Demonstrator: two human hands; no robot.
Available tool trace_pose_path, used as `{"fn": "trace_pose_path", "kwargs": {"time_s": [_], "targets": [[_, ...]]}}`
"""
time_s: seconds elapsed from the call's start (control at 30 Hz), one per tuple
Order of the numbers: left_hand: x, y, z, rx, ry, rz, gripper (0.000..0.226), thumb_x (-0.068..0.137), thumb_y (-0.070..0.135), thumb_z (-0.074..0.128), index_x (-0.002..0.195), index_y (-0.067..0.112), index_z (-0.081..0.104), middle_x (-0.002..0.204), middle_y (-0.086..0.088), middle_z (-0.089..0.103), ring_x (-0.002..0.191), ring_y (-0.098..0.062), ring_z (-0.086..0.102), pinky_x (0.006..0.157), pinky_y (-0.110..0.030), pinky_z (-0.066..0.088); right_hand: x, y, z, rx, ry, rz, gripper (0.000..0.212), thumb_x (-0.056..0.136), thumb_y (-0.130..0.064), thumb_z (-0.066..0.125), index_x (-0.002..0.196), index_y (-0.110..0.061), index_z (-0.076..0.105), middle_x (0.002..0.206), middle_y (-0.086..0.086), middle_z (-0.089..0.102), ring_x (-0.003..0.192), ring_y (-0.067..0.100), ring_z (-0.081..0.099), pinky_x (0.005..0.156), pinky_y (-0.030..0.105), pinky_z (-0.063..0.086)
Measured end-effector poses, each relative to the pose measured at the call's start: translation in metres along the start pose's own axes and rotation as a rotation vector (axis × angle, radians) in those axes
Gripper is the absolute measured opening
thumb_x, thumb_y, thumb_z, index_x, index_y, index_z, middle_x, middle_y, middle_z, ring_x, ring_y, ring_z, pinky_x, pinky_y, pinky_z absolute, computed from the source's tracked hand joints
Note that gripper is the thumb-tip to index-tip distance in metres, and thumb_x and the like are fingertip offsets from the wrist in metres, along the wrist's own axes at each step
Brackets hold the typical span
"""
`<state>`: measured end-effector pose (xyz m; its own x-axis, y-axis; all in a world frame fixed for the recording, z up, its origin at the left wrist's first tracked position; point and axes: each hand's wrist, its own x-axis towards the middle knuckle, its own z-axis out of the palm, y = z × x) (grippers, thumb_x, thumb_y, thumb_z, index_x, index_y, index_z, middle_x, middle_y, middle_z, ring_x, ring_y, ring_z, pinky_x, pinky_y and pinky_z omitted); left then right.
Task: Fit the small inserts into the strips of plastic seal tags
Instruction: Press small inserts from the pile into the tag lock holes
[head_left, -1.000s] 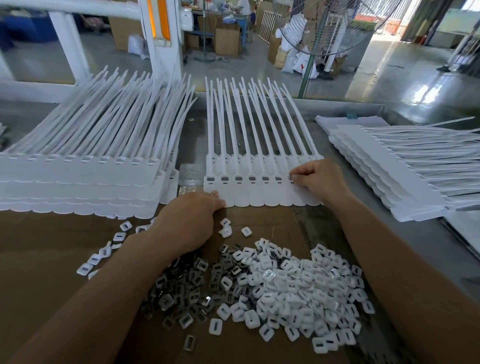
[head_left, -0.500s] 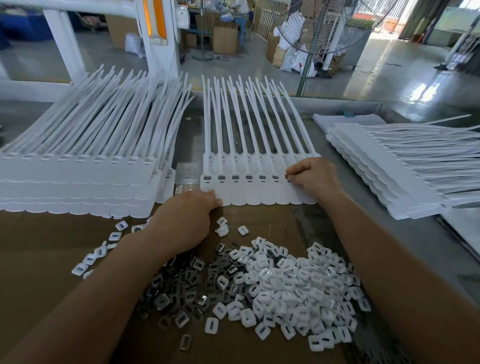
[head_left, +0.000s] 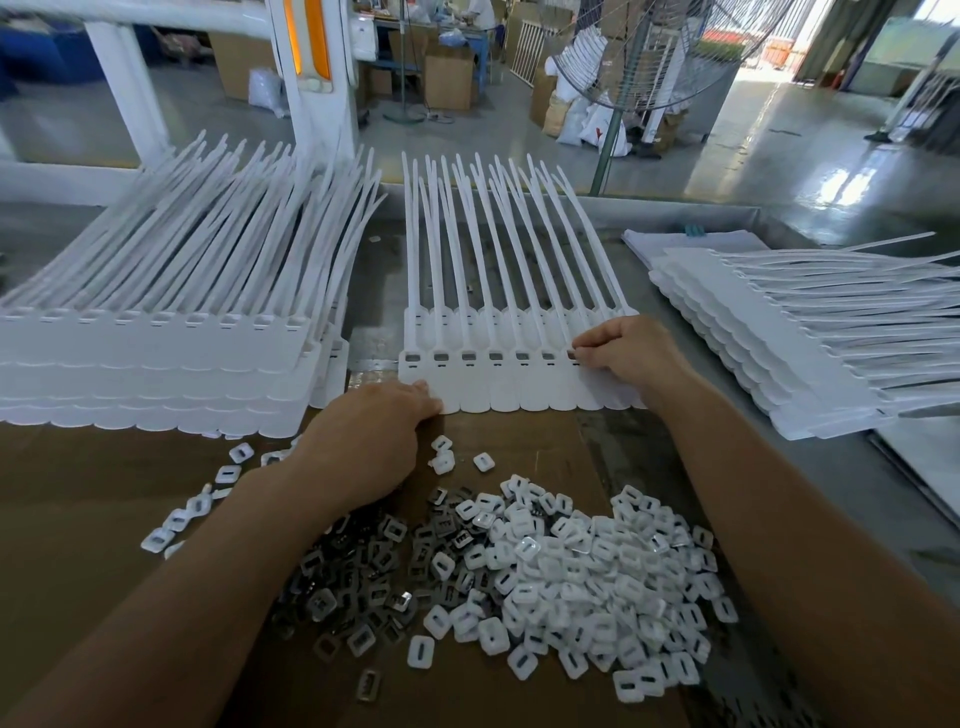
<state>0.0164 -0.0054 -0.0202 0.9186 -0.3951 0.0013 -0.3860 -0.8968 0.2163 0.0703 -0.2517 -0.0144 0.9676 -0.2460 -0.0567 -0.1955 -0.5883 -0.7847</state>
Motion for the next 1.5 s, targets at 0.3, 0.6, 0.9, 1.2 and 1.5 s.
{"fn": "trace_pose_path", "kwargs": {"time_s": [0.3, 0.6, 0.9, 1.2, 1.5], "targets": [[0.000, 0.001, -0.002, 0.019, -0.026, -0.002, 0.051, 0.091, 0.007, 0.036, 0.137, 0.030, 0.037, 0.149, 0.007, 0.027, 0.133, -0.015, 0.029, 0.108, -0.032, 0.027, -0.047, -0.026, -0.007, -0.139, -0.140, -0.281, 0.005, 0.083, -0.022, 0.066, 0.081, -0.027, 0.066, 0.078, -0.019, 0.062, 0.073, -0.003, 0.058, 0.059, 0.011, 0.038], [-0.002, 0.001, -0.001, 0.011, 0.046, 0.036, 0.046, 0.089, 0.009, 0.039, 0.129, 0.028, 0.048, 0.143, 0.005, 0.039, 0.126, -0.015, 0.040, 0.100, -0.029, 0.034, -0.100, -0.054, 0.031, -0.260, -0.553, -0.487, 0.009, 0.080, -0.020, 0.070, 0.088, -0.020, 0.072, 0.070, -0.024, 0.059, 0.066, -0.015, 0.055, 0.069, 0.003, 0.045], [-0.001, -0.004, 0.004, -0.023, 0.065, 0.050, 0.045, 0.089, 0.010, 0.040, 0.130, 0.027, 0.048, 0.143, 0.004, 0.039, 0.129, -0.012, 0.037, 0.103, -0.026, 0.030, -0.117, -0.058, 0.042, -0.361, -0.694, -0.585, 0.020, 0.079, -0.025, 0.071, 0.098, -0.020, 0.071, 0.087, -0.015, 0.063, 0.073, -0.003, 0.052, 0.072, 0.003, 0.037], [0.000, -0.004, 0.004, -0.032, 0.068, 0.044, 0.046, 0.089, 0.008, 0.039, 0.131, 0.026, 0.047, 0.144, 0.004, 0.037, 0.130, -0.011, 0.035, 0.105, -0.028, 0.027, -0.118, -0.056, 0.043, -0.374, -0.730, -0.591, 0.008, 0.081, -0.018, 0.069, 0.086, -0.020, 0.064, 0.077, -0.018, 0.051, 0.072, -0.003, 0.048, 0.068, 0.008, 0.039], [0.001, -0.004, 0.005, -0.017, 0.054, 0.026, 0.047, 0.089, 0.010, 0.039, 0.131, 0.029, 0.046, 0.144, 0.005, 0.036, 0.131, -0.014, 0.035, 0.105, -0.030, 0.030, -0.107, -0.048, 0.030, -0.148, -0.585, -0.534, 0.021, 0.082, -0.012, 0.067, 0.074, -0.030, 0.060, 0.070, -0.017, 0.059, 0.066, -0.006, 0.056, 0.063, 0.009, 0.044]]}}
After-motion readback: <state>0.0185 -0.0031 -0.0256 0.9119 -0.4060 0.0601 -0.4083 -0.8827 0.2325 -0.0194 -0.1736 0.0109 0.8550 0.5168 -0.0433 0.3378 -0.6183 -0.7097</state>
